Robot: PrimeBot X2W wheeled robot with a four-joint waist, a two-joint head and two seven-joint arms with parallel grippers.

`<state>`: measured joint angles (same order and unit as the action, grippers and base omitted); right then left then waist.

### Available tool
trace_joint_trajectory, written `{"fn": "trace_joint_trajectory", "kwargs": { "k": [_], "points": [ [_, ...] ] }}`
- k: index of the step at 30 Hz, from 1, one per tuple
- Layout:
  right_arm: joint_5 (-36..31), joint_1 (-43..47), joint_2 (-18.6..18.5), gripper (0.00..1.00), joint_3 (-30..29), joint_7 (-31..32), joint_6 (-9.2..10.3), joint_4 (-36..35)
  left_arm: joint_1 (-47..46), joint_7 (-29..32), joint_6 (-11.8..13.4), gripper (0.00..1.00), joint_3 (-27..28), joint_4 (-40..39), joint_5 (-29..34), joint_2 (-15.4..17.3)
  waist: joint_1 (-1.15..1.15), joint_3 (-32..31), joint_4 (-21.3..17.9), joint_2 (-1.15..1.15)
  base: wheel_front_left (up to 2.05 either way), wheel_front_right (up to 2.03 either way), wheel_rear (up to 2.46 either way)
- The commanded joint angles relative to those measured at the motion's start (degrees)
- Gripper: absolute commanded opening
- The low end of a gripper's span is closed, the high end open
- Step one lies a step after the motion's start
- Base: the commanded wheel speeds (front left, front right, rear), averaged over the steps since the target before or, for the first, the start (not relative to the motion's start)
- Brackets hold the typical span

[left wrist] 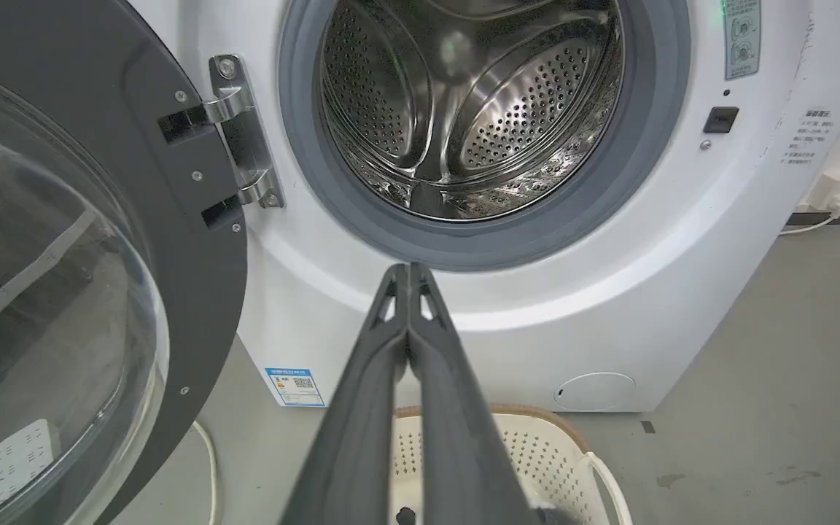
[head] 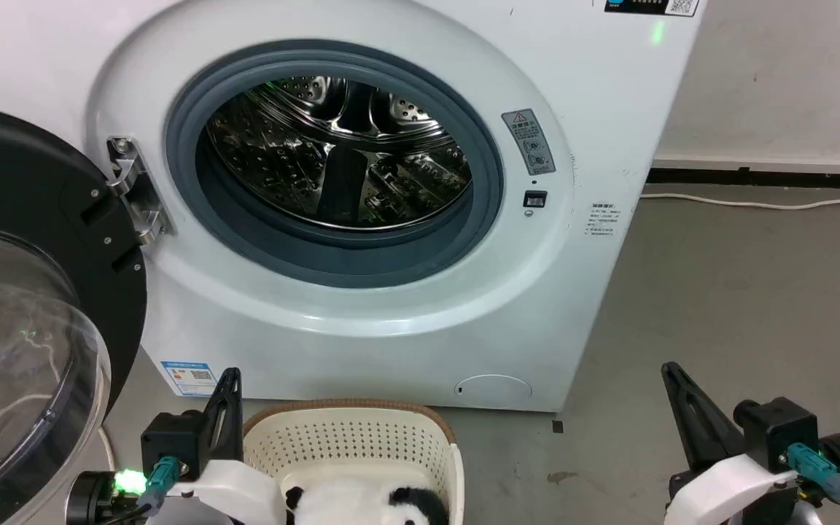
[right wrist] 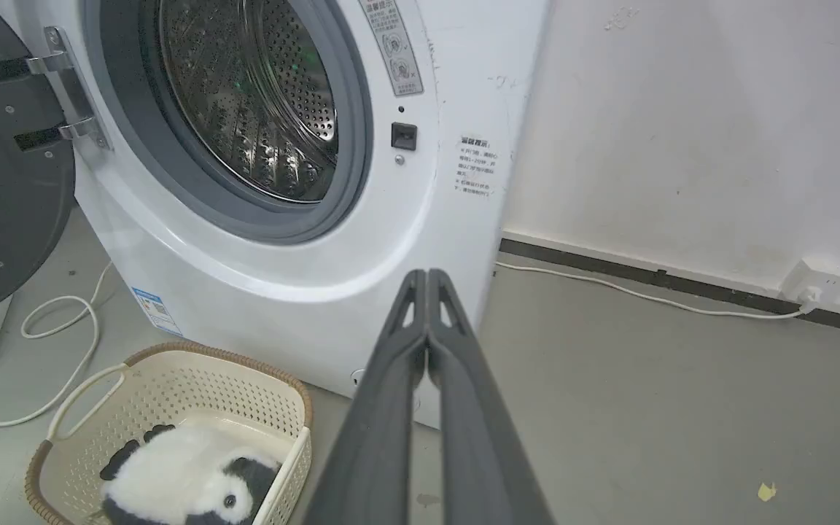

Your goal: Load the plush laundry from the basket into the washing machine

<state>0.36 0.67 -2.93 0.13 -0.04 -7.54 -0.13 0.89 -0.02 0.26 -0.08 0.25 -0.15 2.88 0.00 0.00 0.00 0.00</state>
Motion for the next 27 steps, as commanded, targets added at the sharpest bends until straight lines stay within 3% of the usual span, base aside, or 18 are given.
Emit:
{"fn": "trace_joint_trajectory", "kwargs": {
  "k": [1, 27],
  "points": [
    [-0.4, -0.7, 0.1, 0.00, -0.1, 0.0, 0.05, 0.1, -0.9, 0.0, -0.3, 0.00, 0.1, -0.2, 0.1, 0.0, 0.00, 0.0, 0.0, 0.00, 0.00, 0.00, 0.00],
    [-0.4, -0.7, 0.1, 0.00, -0.1, 0.0, 0.05, 0.1, -0.9, 0.0, -0.3, 0.00, 0.1, -0.2, 0.1, 0.0, 0.00, 0.0, 0.0, 0.00, 0.00, 0.00, 0.00]
  ]
}}
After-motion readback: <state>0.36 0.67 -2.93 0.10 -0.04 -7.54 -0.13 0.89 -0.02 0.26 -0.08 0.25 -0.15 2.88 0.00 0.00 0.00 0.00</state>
